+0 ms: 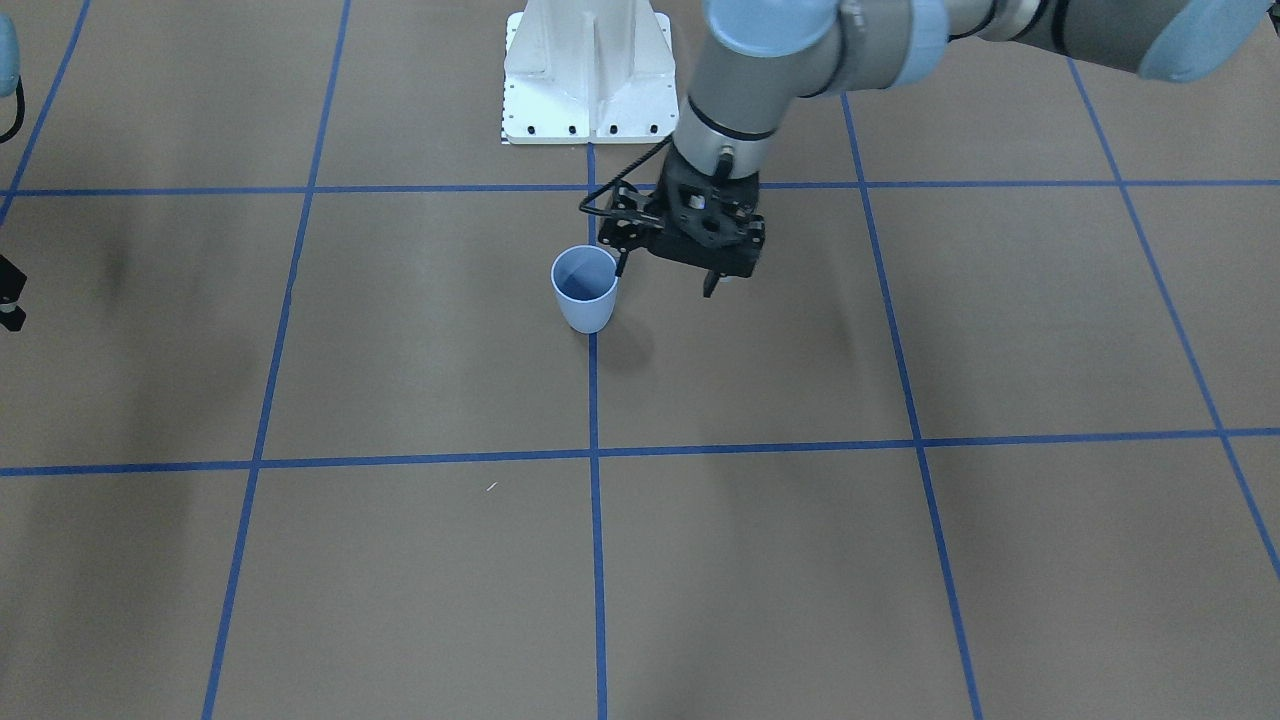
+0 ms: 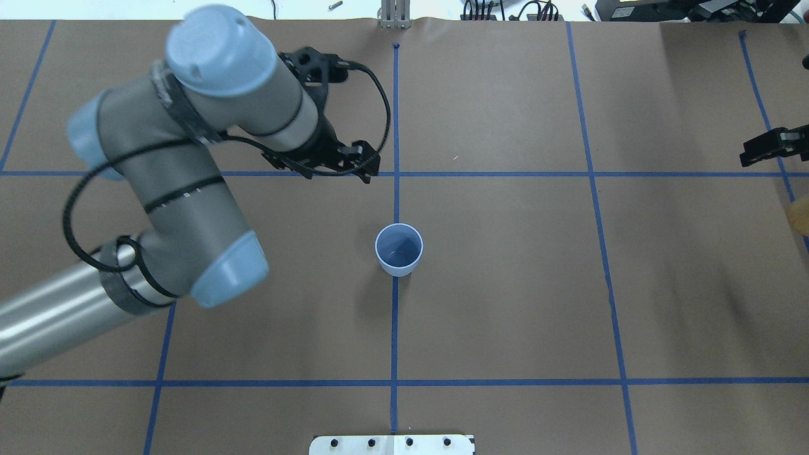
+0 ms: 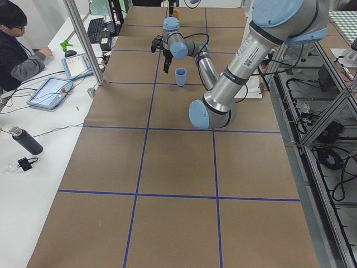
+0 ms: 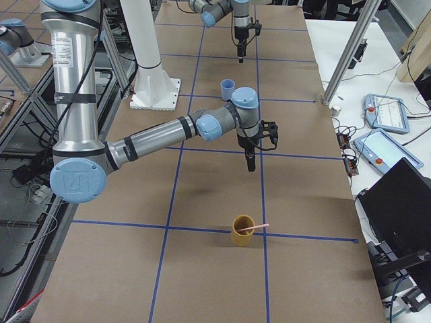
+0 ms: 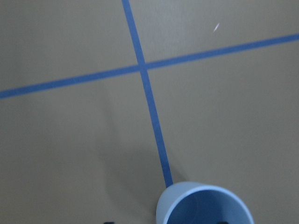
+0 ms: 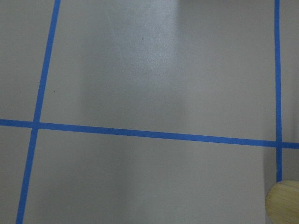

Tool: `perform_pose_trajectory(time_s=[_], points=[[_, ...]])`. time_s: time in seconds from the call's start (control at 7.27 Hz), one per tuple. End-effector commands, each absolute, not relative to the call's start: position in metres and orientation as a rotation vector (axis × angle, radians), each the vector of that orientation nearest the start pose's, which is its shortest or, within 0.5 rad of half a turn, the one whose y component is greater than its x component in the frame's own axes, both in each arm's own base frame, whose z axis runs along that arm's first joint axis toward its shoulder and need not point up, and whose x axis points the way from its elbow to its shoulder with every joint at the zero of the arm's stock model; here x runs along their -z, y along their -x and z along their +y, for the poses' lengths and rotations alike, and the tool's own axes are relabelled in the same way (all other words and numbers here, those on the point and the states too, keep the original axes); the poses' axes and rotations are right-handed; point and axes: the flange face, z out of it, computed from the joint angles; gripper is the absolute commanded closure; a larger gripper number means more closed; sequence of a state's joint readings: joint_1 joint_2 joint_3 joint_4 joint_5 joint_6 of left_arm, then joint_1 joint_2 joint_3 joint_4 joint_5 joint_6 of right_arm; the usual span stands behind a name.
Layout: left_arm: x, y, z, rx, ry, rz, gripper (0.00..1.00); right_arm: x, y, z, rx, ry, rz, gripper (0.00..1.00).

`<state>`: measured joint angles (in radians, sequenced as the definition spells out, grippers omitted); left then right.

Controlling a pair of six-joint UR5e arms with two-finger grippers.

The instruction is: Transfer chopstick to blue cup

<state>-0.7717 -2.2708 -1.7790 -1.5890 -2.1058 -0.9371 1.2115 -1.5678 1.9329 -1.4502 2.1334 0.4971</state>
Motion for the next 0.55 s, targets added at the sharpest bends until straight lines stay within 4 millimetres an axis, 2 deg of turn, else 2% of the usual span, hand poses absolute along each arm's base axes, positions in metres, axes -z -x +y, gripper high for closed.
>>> perform_pose_trajectory(time_s=[0.0,0.14,0.41], points=[[-0.25,-0.256,-0.571,-0.23,-0.274,0.952,0.01,-0.498,0.052,-0.49,0.05,-0.234,-0.661,0.0],[-0.312,-0.192,-0.59,-0.307,-0.332,0.866,0.01,-0.514,0.024,-0.49,0.054,-0.244,-0.64,0.0],[-0.452,-0.062,-0.631,-0.453,-0.344,0.744,0.01,-0.545,-0.024,-0.49,-0.03,-0.233,-0.615,0.0]])
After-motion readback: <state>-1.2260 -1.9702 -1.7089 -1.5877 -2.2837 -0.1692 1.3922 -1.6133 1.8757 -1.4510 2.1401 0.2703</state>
